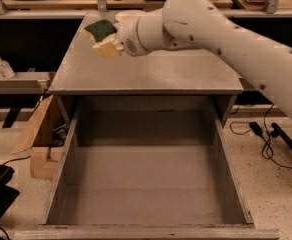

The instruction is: Place sponge into top drawer

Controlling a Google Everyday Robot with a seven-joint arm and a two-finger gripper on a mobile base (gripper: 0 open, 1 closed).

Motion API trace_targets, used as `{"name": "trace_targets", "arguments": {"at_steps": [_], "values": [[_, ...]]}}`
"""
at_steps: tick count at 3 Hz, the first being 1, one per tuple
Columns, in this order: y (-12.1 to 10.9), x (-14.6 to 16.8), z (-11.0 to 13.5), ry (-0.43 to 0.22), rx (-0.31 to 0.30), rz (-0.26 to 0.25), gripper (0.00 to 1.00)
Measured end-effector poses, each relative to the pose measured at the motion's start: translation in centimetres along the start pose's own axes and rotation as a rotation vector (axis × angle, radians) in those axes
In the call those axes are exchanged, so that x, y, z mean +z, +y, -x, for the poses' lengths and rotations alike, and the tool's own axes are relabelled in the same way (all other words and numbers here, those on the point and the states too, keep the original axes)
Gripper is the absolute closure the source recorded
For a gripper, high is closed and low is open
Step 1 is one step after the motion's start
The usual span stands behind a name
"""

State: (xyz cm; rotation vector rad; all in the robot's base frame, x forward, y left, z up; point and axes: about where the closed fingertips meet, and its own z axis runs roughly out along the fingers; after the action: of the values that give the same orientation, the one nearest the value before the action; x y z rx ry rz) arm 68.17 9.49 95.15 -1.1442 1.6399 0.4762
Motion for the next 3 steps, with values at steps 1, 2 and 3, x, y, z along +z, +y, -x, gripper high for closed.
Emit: {"name": "trace_targets", "arguments": {"at_steps": [1,2,3], "values": [[0.5,-6.7,-1.5,0.023,-0.092,0.029,1.0],[1.6,-11.2,-6.2,0.061,-0.079,0.104,1.0],[2.9,-13.7,-10.2,0.049,-0.05,0.186,1.0]]}}
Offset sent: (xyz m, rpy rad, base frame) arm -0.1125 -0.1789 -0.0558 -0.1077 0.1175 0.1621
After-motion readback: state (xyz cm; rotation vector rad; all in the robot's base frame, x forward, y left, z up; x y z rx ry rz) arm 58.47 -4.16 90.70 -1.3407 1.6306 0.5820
